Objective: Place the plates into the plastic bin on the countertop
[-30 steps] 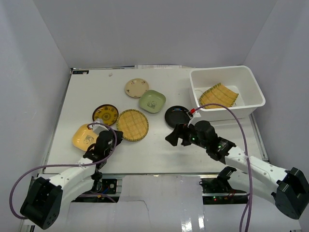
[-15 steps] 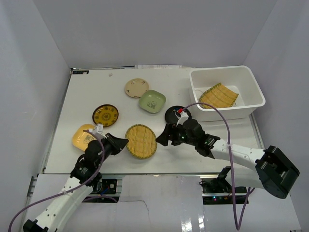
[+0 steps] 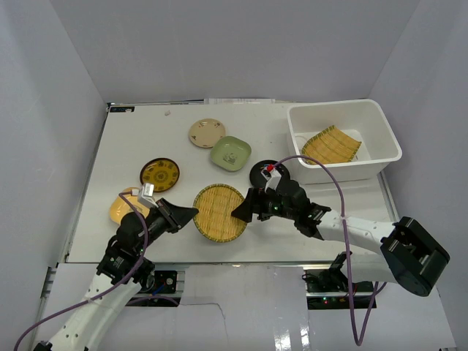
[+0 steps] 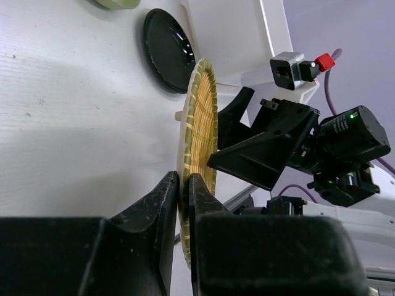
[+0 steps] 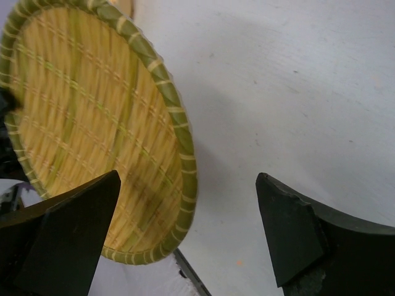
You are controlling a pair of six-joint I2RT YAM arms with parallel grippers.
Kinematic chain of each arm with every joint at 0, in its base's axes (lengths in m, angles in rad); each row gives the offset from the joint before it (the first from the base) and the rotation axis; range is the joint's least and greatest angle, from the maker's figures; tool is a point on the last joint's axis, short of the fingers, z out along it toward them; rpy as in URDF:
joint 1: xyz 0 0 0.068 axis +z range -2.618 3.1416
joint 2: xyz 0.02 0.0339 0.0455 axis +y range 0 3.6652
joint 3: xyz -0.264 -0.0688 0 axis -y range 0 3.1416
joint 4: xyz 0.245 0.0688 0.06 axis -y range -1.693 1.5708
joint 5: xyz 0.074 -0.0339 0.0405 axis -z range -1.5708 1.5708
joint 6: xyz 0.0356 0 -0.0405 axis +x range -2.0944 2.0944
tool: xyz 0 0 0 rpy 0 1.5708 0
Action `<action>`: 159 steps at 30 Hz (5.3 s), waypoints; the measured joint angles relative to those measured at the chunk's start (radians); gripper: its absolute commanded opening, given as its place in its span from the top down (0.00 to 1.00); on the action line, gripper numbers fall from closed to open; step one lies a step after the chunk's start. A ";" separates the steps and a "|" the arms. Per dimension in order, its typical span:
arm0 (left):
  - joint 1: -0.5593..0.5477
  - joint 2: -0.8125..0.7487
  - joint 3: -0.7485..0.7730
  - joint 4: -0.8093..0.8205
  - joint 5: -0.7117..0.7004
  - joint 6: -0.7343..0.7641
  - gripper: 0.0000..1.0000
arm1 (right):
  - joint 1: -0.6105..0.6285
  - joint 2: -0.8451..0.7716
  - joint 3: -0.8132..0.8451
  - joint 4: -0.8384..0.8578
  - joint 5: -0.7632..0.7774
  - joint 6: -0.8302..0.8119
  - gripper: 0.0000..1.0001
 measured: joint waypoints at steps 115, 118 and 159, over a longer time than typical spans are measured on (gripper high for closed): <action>-0.038 0.100 0.405 -0.163 -0.381 0.549 0.02 | 0.030 0.763 1.111 -0.759 0.243 -0.938 0.92; -0.038 0.078 0.405 -0.160 -0.381 0.547 0.02 | 0.061 0.606 1.046 -0.759 0.305 -0.903 0.92; -0.056 0.013 0.388 -0.137 -0.306 0.552 0.02 | -0.454 0.192 0.779 -0.731 0.451 -0.538 0.18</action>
